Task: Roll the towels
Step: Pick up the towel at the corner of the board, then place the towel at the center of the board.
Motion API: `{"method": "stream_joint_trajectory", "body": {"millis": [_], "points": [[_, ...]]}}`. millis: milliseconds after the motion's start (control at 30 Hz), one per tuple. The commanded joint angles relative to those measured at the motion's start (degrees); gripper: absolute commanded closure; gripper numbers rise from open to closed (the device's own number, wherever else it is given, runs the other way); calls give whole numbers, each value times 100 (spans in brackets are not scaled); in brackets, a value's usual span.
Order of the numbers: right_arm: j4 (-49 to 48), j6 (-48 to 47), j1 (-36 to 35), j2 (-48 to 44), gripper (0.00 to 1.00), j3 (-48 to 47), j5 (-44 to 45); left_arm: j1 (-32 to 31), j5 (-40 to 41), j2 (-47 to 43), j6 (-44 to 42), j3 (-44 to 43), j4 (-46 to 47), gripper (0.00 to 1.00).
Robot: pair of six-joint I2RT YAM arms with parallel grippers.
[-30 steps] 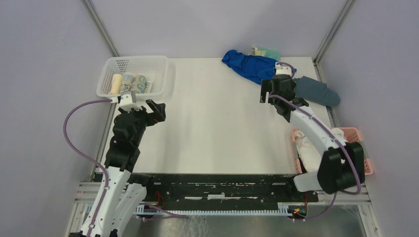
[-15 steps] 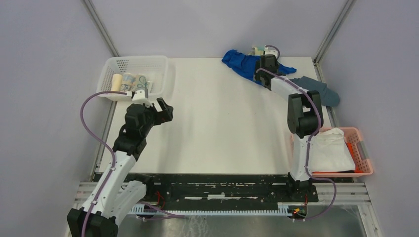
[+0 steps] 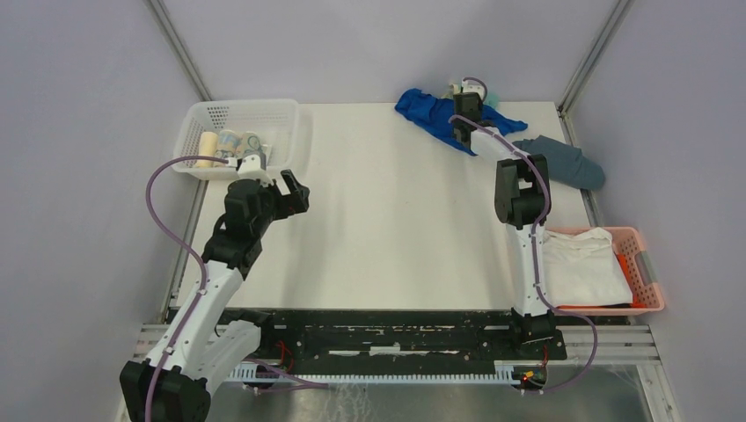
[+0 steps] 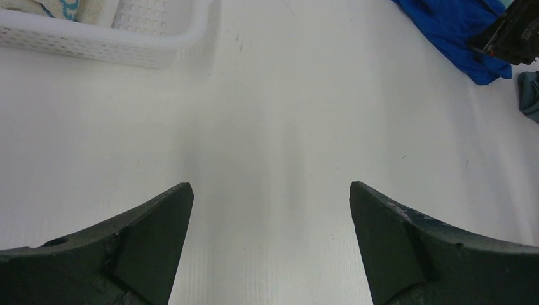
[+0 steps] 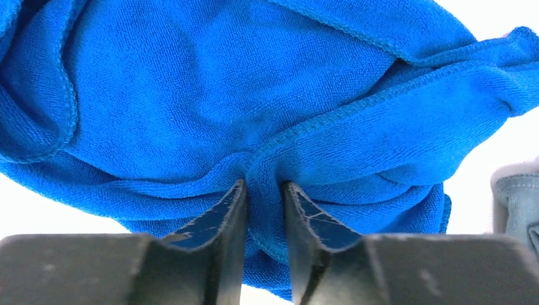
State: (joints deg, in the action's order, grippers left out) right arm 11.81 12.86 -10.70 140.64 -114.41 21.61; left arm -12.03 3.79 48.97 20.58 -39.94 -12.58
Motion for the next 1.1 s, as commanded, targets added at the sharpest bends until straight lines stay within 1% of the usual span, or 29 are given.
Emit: {"method": "stream_joint_trajectory", "body": {"millis": [0,100,133,333,500,600,667,767,933,1000,1067], "points": [[89,-100,25,-171,77,-186,29,-18,-129,-116,-61,-229,3,1],[105,-173,29,-633,98,77,-156,-18,-141,-190,-30,-217,-17,1],[177,-197,17,-819,100,171,-220,-20,-146,-227,-28,-216,-17,1],[622,-342,-171,-2428,100,747,-688,-23,-149,-364,36,-259,-34,1],[984,-542,-903,-3809,100,1479,-714,-26,-207,-540,116,-260,-15,1],[1006,-729,-1353,-4540,98,1960,-606,-28,-248,-667,126,-244,-52,1],[1120,-636,-1499,-4861,99,2136,-724,-35,-248,-730,148,-221,-113,1],[1296,-386,-1739,-5303,100,2472,-1261,-45,-290,-789,183,-175,-171,1],[1144,122,-2498,-5960,100,3321,-2063,-58,-441,-914,266,-137,-218,1],[1150,160,-2865,-6053,100,3344,-2338,-53,-475,-914,270,-130,-219,1],[1211,124,-3121,-6045,100,3170,-2613,-54,-484,-922,284,-128,-197,1]]}}
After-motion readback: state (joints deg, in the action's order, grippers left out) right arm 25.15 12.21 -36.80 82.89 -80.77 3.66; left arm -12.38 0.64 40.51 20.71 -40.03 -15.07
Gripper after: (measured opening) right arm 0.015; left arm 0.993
